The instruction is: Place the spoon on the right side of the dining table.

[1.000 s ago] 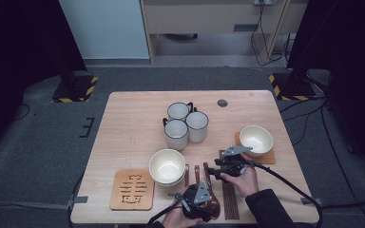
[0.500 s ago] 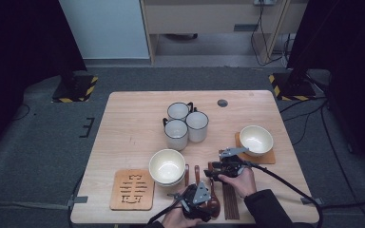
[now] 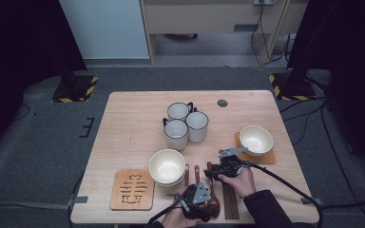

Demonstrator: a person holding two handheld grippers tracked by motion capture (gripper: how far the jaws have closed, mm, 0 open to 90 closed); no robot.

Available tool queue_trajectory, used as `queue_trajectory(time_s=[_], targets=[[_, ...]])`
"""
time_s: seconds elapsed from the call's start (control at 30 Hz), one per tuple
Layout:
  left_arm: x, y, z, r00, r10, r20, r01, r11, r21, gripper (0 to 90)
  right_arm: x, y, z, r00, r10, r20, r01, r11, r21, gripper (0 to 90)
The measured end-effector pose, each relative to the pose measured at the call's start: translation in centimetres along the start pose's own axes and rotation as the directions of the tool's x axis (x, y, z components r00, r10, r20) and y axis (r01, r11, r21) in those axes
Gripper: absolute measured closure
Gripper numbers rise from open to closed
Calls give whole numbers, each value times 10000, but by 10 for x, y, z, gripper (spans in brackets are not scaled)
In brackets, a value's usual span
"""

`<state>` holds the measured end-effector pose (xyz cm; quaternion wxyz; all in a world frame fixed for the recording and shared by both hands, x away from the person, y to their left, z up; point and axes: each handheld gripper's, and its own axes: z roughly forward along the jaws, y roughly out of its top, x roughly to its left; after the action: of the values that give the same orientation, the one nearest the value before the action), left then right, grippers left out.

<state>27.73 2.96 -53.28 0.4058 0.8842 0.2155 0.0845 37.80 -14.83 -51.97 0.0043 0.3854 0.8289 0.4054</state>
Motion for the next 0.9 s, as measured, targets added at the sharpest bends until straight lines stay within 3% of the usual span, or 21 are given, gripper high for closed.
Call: queue_trajectory(time_s=[0.67,0.9], targets=[[1,-1,-1,9999,-145,-61,145,9999,-41,296,2,7,-11,9921,800,-968,-856,9948,-551,695],[2,-1,-1,9997,-221,-143,220,9997,-57,297,3,9,-15,9895,840,-1178,-931,9929,-735,716]])
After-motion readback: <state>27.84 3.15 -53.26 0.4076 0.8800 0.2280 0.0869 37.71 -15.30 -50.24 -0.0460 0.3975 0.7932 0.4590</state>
